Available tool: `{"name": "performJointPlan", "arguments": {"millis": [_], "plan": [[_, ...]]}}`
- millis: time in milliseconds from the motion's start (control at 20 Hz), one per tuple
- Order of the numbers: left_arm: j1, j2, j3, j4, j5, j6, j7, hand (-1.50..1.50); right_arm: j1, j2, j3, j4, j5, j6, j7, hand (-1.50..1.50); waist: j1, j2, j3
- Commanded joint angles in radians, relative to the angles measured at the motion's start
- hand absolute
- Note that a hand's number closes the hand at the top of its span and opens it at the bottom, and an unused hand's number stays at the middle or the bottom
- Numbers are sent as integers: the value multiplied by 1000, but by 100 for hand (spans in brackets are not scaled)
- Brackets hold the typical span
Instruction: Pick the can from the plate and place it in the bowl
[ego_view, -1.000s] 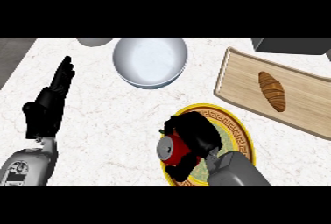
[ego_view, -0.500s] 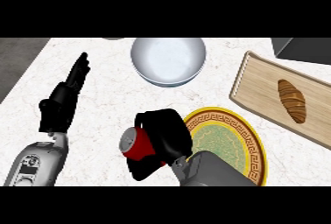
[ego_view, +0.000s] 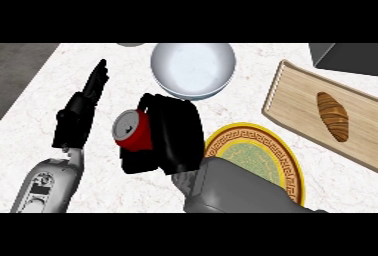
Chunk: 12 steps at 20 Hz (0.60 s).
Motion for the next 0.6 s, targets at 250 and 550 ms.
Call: {"name": "performJointPlan", "arguments": {"millis": [250,550], "plan": [[-35,2,11,30,-11,9,-5,0,-262,2,-51,182,31,-211,248,150,-19,11,1],[-10,-9,8,1,-9,17,5,0,-328,2,-78,347,50,-367,227,150,-28,14,3]]}}
